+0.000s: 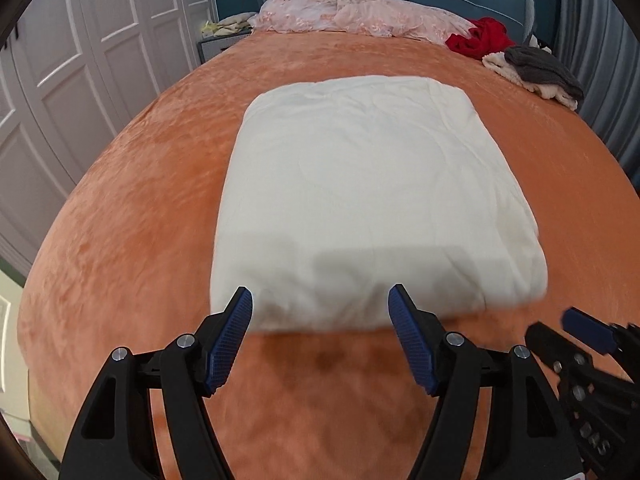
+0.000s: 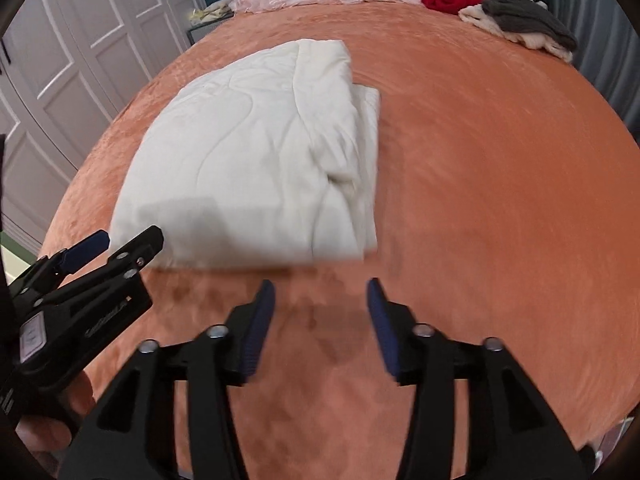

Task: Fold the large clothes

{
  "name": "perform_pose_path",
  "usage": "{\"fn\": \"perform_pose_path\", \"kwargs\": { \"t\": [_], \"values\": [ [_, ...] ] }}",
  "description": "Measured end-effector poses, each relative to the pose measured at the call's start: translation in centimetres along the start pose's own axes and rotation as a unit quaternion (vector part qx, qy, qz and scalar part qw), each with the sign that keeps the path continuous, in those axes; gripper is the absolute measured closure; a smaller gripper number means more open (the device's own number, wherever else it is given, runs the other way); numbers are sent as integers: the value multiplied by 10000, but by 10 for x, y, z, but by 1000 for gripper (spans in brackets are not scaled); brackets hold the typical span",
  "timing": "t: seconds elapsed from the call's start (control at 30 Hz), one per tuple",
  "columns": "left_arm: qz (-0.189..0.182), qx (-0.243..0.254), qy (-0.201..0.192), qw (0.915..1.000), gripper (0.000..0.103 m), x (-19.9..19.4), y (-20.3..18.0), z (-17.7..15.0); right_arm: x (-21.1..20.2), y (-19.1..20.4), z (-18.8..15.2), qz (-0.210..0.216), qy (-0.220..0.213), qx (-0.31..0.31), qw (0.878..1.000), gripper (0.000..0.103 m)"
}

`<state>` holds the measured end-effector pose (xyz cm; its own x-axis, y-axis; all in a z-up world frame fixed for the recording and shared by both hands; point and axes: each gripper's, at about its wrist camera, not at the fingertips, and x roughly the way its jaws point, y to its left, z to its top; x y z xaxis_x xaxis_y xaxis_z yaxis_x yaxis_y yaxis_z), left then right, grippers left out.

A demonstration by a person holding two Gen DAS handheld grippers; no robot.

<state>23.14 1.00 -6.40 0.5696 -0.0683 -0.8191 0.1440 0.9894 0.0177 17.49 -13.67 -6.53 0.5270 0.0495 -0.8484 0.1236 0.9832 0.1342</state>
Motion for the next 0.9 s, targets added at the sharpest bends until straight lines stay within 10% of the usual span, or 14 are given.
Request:
{"fn": "perform_pose_path", "kwargs": {
  "t": [0.9],
  "values": [
    [276, -106, 2, 9996, 35, -106, -12, -97, -106, 10, -96, -195, -669, -69, 9975, 27]
  ]
}}
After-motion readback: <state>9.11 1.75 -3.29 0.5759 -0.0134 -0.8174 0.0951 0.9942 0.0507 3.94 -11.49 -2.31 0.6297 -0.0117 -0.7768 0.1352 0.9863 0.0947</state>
